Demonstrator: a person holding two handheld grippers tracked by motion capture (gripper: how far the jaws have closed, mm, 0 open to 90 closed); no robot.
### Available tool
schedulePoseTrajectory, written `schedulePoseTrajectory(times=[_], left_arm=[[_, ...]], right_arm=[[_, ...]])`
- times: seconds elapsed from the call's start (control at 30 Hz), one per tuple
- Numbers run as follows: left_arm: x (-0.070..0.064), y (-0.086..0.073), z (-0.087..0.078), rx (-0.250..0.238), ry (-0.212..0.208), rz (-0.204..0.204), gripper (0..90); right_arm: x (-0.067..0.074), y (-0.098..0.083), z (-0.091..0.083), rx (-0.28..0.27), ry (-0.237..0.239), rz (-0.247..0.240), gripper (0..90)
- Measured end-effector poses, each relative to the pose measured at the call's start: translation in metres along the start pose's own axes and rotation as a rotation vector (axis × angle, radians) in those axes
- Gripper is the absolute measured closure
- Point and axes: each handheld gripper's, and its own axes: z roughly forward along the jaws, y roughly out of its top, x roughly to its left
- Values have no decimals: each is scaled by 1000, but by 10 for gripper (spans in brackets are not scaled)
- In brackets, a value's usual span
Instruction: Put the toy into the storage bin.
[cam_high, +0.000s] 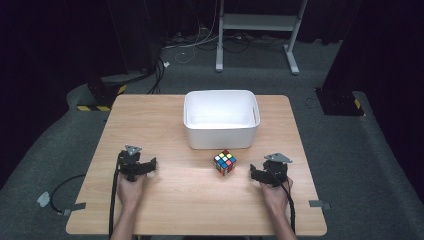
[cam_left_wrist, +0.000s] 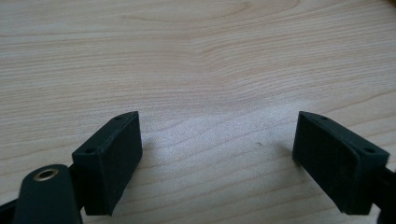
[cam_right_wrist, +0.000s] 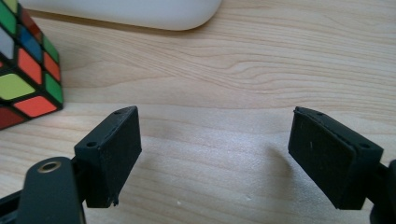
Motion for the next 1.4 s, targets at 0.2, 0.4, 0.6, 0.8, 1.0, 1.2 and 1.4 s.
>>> schedulePoseTrajectory(times=[0.2,0.4,0.6,0.8,1.0,1.2,1.4], left_arm=[[0,0,0,0,0,1,160],[0,0,0,0,1,2,160],[0,0,0,0,0,3,160],[0,0,0,-1,0,1,160],[0,0,0,-1,0,1,160],[0,0,0,-1,0,1,160],[0,0,0,-1,0,1,160]], right_arm=[[4,-4,-5,-3,24,-6,169],[9,-4,-8,1,42,-33,169],[14,-4,-13,-12,67,-39,162],[21,-3,-21,-36,103,-61,153],[27,-5,-24,-42,125,-79,144],[37,-6,-27,-49,157,-95,139],[43,-4,-26,-47,179,-116,138]])
